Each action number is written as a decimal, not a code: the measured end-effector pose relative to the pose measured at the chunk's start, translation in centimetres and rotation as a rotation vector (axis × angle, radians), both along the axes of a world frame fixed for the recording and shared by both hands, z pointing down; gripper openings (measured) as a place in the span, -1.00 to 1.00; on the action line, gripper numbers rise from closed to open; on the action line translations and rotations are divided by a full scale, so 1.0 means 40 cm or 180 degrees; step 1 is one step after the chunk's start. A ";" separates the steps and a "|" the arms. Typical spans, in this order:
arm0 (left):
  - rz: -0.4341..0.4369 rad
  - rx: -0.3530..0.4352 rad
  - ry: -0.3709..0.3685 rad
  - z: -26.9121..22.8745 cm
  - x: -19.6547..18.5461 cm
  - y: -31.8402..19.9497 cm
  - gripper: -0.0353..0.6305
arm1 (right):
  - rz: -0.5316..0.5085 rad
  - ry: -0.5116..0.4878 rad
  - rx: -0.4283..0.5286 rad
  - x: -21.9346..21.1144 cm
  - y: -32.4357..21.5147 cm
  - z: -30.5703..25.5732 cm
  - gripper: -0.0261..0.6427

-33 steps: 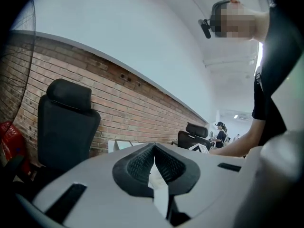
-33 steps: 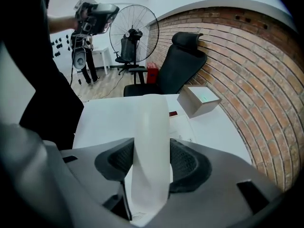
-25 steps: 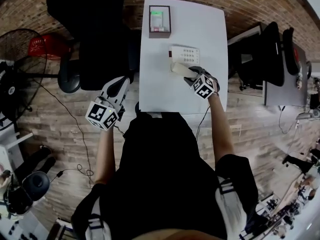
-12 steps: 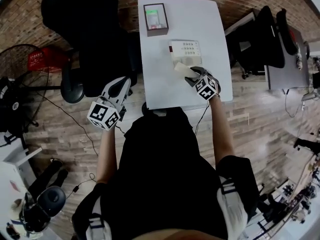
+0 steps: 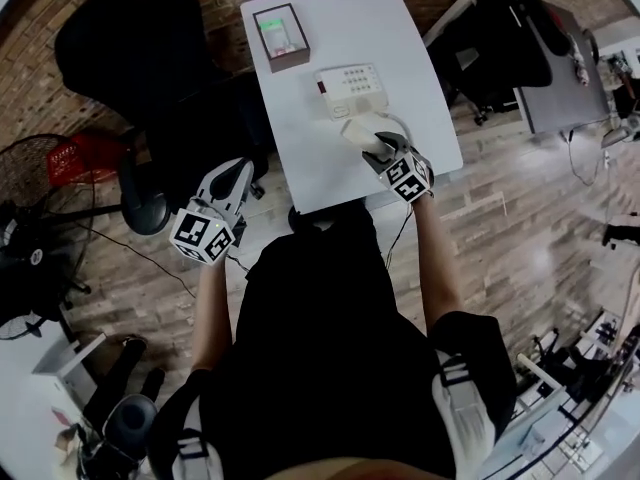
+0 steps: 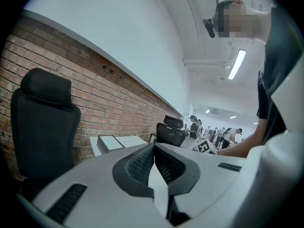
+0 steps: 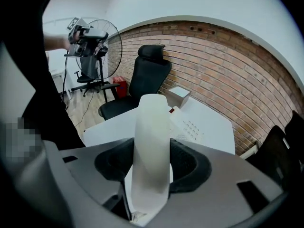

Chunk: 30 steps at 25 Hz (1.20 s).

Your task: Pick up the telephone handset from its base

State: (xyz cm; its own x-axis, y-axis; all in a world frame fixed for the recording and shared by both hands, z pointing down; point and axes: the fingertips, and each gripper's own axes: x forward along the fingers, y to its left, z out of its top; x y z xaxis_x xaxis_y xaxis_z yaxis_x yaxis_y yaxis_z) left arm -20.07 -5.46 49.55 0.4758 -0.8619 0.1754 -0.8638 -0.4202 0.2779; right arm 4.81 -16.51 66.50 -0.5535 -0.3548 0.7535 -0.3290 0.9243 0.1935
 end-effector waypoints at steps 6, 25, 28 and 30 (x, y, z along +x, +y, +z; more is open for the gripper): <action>0.0198 0.0023 0.0053 0.005 0.043 -0.015 -0.84 | 0.0375 -0.0245 0.0035 0.045 0.035 -0.042 -0.29; 0.0581 0.0087 0.0006 -0.017 0.183 -0.050 -0.84 | 0.1149 -0.1179 -0.0068 0.136 0.130 -0.108 -0.29; 0.0570 0.0078 -0.0001 -0.017 0.185 -0.048 -0.84 | 0.1164 -0.1285 -0.0115 0.135 0.128 -0.112 -0.29; 0.0562 0.0071 -0.0003 -0.015 0.187 -0.045 -0.84 | 0.1156 -0.1338 -0.0141 0.134 0.126 -0.114 -0.29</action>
